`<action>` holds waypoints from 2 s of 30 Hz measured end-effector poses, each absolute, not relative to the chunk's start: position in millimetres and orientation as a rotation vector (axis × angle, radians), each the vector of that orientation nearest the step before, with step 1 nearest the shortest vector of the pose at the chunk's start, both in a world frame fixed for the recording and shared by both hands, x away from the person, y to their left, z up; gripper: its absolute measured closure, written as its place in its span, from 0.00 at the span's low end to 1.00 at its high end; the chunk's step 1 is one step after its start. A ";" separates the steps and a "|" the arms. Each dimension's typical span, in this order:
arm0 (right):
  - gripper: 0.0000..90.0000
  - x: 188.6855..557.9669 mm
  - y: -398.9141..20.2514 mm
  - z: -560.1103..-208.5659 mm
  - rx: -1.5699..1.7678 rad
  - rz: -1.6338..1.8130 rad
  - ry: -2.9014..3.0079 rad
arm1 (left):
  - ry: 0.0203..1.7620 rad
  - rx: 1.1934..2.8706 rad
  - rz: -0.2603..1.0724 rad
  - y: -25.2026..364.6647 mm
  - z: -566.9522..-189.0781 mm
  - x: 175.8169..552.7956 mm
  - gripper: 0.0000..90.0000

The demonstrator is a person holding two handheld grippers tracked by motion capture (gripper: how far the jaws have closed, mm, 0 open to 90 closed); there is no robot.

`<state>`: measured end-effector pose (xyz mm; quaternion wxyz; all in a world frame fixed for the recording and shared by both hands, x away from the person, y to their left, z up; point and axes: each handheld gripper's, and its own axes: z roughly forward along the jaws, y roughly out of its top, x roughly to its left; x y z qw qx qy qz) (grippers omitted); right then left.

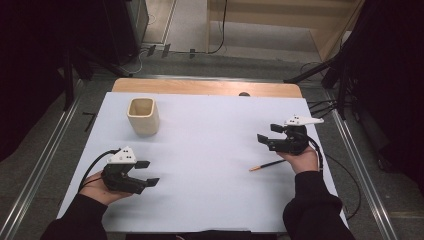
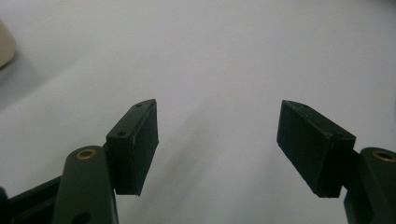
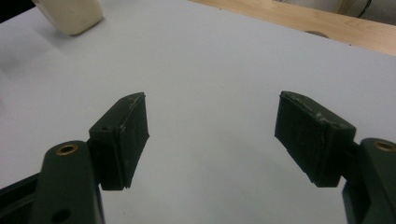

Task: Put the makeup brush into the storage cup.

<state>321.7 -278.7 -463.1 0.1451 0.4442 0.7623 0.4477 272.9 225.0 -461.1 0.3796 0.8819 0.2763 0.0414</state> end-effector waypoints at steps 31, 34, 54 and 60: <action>0.28 343.5 -278.8 -443.8 0.366 0.845 2.906 | 0.702 2.262 0.103 223.6 -462.2 272.9 0.34; 0.30 343.3 -272.6 -441.5 0.304 0.775 2.935 | 0.703 2.261 0.104 224.0 -462.0 272.9 0.34; 0.33 341.3 -263.1 -445.3 0.109 0.529 3.013 | 0.707 2.260 0.107 224.7 -462.4 273.8 0.34; 0.32 340.7 -262.6 -449.8 0.086 0.451 3.026 | 0.708 2.257 0.108 225.2 -462.4 274.2 0.34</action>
